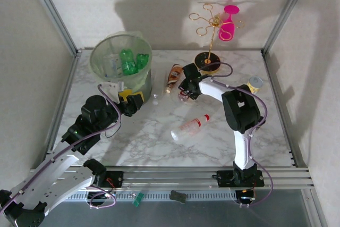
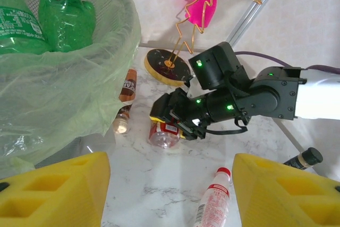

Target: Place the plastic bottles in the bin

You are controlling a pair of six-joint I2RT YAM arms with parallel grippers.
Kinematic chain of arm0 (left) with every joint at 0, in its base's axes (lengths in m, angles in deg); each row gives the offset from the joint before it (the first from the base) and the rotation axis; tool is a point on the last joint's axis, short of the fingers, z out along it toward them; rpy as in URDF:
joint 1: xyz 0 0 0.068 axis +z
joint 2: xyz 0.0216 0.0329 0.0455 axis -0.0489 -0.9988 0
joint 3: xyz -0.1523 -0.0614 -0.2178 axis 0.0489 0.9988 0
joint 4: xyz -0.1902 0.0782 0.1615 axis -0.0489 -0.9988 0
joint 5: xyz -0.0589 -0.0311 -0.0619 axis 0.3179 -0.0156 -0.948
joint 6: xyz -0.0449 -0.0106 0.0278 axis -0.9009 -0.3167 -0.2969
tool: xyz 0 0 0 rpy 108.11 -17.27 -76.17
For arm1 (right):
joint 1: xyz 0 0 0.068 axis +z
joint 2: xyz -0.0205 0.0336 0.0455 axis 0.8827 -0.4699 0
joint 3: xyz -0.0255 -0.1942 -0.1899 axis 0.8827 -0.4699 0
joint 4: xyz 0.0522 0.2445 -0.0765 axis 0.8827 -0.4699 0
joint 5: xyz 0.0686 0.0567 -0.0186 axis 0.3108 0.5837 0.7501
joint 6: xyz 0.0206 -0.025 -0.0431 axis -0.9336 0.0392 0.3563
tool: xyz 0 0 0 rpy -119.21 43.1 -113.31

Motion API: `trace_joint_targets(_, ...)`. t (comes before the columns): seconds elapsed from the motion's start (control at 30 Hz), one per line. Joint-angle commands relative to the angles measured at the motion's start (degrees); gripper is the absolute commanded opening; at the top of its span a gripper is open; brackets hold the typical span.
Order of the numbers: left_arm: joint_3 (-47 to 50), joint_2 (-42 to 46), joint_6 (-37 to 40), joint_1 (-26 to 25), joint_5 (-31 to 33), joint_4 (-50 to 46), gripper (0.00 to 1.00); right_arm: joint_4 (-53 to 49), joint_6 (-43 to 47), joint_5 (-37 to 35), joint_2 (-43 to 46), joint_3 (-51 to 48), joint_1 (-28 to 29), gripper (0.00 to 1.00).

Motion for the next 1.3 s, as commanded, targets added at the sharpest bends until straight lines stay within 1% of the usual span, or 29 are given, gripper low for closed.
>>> trace_joint_targets(0.0, 0.3, 0.3, 1.3, -0.5, 1.0, 1.5, 0.62, -2.3, 2.4, -2.8, 5.2, -3.8, -0.4, 0.36)
trace_joint_targets(0.1, 0.2, 0.1, 1.3, -0.5, 1.4, 1.4, 0.62, 0.0, 5.0, -2.1, 10.2, -8.1, -0.4, 0.26)
trace_joint_targets(0.17, 0.0, 0.0, 1.3, -0.5, 1.6, 1.1, 0.61, 1.7, 7.1, -1.5, 13.9, -10.8, 0.0, 0.23)
trace_joint_targets(0.2, -0.3, 0.0, 1.1, -0.5, 1.9, 1.0, 0.61, 2.2, 8.2, -1.8, 15.8, -12.0, 0.3, 0.19)
trace_joint_targets(0.27, -0.9, -0.1, 0.5, -0.5, 1.9, 0.7, 0.61, 2.4, 10.5, -2.7, 19.3, -13.6, 1.3, 0.18)
trace_joint_targets(0.33, -1.7, 0.2, -0.3, -0.6, 1.2, 0.5, 0.60, 1.9, 12.8, -5.3, 23.0, -14.5, 3.0, 0.17)
trace_joint_targets(0.43, -3.8, 0.0, -2.0, -0.7, 0.3, -0.5, 0.60, 2.9, 18.2, -9.2, 29.5, -16.0, 7.0, 0.17)
trace_joint_targets(0.53, -6.8, -1.3, -4.3, -1.1, -0.4, -2.4, 0.61, 5.9, 25.0, -12.2, 36.7, -17.7, 12.4, 0.17)
trace_joint_targets(0.6, -8.5, -1.9, -6.6, -1.6, -0.4, -2.7, 0.64, 8.3, 29.0, -12.0, 41.5, -18.7, 15.3, 0.17)
trace_joint_targets(0.7, -11.3, -2.8, -9.1, -2.4, -0.9, -2.6, 0.68, 11.3, 33.0, -9.0, 47.0, -20.2, 18.0, 0.17)
trace_joint_targets(0.8, -15.1, -4.9, -10.9, -3.5, -2.4, -3.3, 0.74, 12.7, 36.4, -6.6, 50.2, -21.1, 20.3, 0.18)
trace_joint_targets(1.0, -21.5, -9.2, -11.0, -7.1, -3.6, -5.1, 0.83, 13.1, 40.3, -5.3, 53.0, -22.0, 25.4, 0.18)
trace_joint_targets(1.13, -23.1, -12.3, -10.5, -9.7, -4.8, -4.9, 0.86, 14.3, 41.0, -4.9, 54.2, -22.7, 28.1, 0.18)
trace_joint_targets(1.27, -23.0, -14.9, -10.4, -11.5, -4.6, -4.4, 0.85, 15.0, 41.1, -3.1, 54.4, -22.4, 29.3, 0.18)
